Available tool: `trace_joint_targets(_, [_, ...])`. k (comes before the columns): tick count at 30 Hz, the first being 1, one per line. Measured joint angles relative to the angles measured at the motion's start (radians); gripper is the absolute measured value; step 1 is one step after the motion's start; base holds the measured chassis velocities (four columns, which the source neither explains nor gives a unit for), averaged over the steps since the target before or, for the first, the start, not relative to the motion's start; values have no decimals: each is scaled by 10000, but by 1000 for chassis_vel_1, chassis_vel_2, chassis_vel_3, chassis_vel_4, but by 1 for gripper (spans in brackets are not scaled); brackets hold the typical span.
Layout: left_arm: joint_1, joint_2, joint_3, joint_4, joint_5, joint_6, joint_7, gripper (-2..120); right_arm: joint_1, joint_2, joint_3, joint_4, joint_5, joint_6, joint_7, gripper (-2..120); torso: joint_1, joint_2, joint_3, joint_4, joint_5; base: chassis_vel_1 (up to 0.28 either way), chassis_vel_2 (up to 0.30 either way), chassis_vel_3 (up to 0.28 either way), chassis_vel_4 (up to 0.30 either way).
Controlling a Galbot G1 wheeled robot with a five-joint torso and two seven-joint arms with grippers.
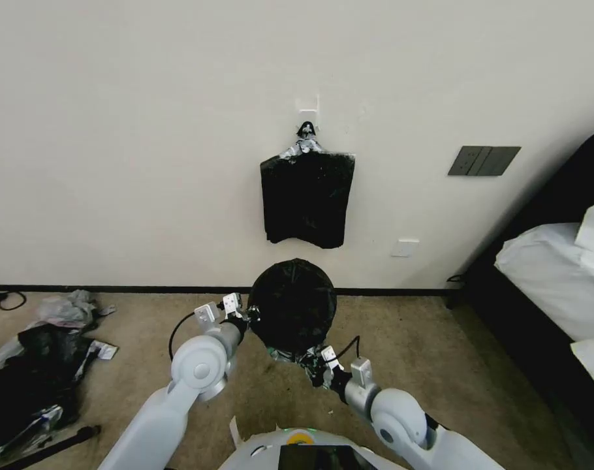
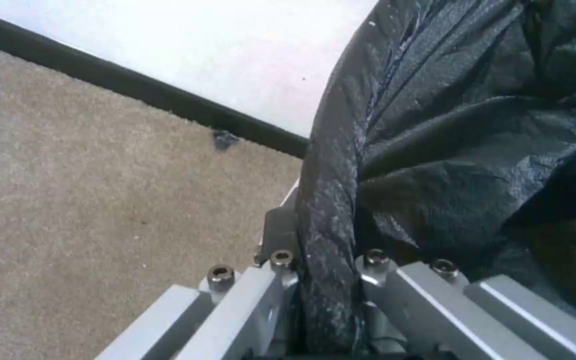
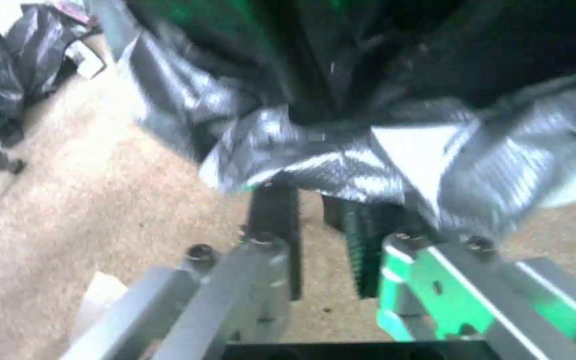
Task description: Place a trash bag onto the trash bin.
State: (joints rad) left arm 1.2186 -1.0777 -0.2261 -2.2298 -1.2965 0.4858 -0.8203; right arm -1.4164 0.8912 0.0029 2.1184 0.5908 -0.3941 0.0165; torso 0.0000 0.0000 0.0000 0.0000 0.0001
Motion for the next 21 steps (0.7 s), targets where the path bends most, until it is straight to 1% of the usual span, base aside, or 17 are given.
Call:
trace_joint_targets(1, [-46, -5, -3, 41, 0, -4, 0, 1, -161, -72, 110, 41, -382, 163, -200, 25, 0, 0, 0, 0, 0, 0, 0, 0, 0])
trace_joint_targets(2, [-79, -6, -4, 77, 0, -9, 0, 1, -289, -132, 192, 86, -631, 294, -349, 28, 0, 0, 0, 0, -2, 0, 0, 0, 0])
trace_joint_targets(3, [-79, -6, -4, 77, 0, -9, 0, 1, -289, -132, 192, 86, -631, 294, -349, 28, 0, 0, 0, 0, -2, 0, 0, 0, 0])
trace_joint_targets(5, [-175, -6, -8, 209, -4, -21, 1, 1, -684, -275, 411, 293, -964, 584, -596, 39, 0, 0, 0, 0, 0, 0, 0, 0, 0])
trace_joint_targets(6, [-212, -4, -17, 268, -4, -25, 0, 1, -850, -338, 508, 397, -1061, 688, -660, 41, 0, -1, 0, 0, -1, 0, 0, 0, 0])
trace_joint_targets(7, [-266, 2, -39, 352, 0, -33, 0, 1, -1165, -458, 728, 610, -1205, 823, -759, 48, 0, 0, 0, 1, 0, 0, 0, 0, 0])
trace_joint_targets(8, [-266, 2, -39, 352, 0, -33, 0, 1, -1165, -458, 728, 610, -1205, 823, -759, 48, 0, 0, 0, 1, 0, 0, 0, 0, 0])
trace_joint_targets(10, [-316, 18, -44, 489, 192, -63, 11, 1, -1618, -628, 1104, 982, -1233, 906, -816, 57, 0, 0, 0, -2, 0, 0, 0, 0, 0])
trace_joint_targets(11, [-316, 18, -44, 489, 192, -63, 11, 1, -1618, -628, 1104, 982, -1233, 906, -816, 57, 0, 0, 0, -2, 0, 0, 0, 0, 0])
trace_joint_targets(12, [-315, 27, 12, 563, 480, -127, 30, 1, -1965, -753, 1456, 1338, -1100, 922, -803, 64, 0, 0, 0, 1, 1, 0, 0, 0, 0])
trace_joint_targets(13, [-283, 18, 100, 634, 854, -217, 96, 1, -2233, -833, 1765, 1693, -856, 879, -732, 69, 0, 0, 0, -2, -1, 0, 0, 0, 0])
trace_joint_targets(14, [-283, 18, 100, 634, 854, -217, 96, 1, -2233, -833, 1765, 1693, -856, 879, -732, 69, 0, 0, 0, -2, -1, 0, 0, 0, 0])
trace_joint_targets(15, [-254, 4, 156, 664, 1084, -259, 150, 1, -2347, -862, 1931, 1887, -709, 825, -670, 71, 0, 0, 0, -1, -2, 0, 0, 0, 0])
trace_joint_targets(16, [-176, -39, 312, 724, 1604, -343, 259, 1, -2537, -912, 2310, 2380, -307, 634, -478, 78, 0, 0, 0, 0, -1, 0, 0, 0, 0])
trace_joint_targets(17, [-125, -92, 434, 753, 1894, -378, 317, 1, -2578, -923, 2604, 2771, 33, 435, -321, 80, -1, 0, 0, 0, -2, 0, 0, 0, 0])
trace_joint_targets(19, [-93, -134, 514, 767, 2069, -395, 347, 1, -2554, -923, 2774, 2995, 302, 277, -231, 78, 0, 0, -1, 0, -3, 0, 0, 0, 0])
trace_joint_targets(21, [-6, -258, 758, 802, 2511, -463, 426, 1, -2130, -877, 3240, 3713, 1767, -515, 252, 67, 0, 0, 0, -1, -3, 0, 0, 0, 0])
